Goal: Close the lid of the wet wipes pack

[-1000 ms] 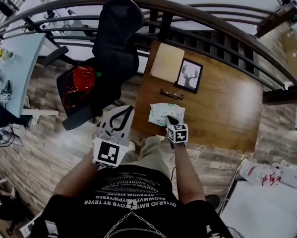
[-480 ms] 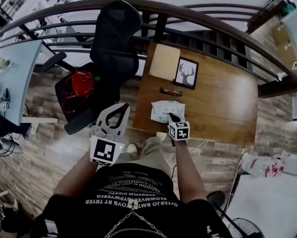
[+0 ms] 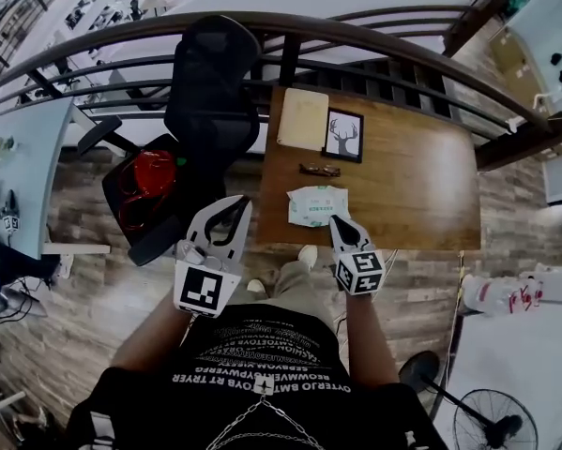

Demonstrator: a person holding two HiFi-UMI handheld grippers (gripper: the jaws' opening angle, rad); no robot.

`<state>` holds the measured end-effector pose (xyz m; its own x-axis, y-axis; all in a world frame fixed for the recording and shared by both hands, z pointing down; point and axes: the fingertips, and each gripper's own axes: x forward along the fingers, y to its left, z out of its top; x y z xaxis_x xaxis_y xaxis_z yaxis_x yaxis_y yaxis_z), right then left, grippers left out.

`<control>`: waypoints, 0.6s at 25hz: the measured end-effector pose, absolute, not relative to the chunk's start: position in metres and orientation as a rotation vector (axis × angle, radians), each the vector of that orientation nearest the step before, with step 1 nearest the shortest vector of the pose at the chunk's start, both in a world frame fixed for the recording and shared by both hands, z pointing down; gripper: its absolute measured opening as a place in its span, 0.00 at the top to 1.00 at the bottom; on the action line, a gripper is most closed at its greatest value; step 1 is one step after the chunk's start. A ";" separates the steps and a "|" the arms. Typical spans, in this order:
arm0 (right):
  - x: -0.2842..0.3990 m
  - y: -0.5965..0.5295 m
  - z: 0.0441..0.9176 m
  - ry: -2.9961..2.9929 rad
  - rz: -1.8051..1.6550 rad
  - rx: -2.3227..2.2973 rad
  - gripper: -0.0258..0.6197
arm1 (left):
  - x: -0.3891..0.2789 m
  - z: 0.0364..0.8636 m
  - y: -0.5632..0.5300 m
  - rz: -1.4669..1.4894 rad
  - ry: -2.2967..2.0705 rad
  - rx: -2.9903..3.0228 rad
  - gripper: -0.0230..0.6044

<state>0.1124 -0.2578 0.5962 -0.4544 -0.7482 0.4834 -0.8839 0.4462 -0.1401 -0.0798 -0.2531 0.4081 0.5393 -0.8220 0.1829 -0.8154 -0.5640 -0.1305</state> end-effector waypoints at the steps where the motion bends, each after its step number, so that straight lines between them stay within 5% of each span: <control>1: 0.111 -0.255 0.582 -2.364 0.505 1.398 0.94 | -0.080 0.405 -0.250 -0.332 1.441 -2.735 0.92; 15: 0.127 -0.208 0.396 -2.552 0.278 1.605 0.94 | -0.079 0.350 -0.222 -0.236 1.353 -2.731 0.92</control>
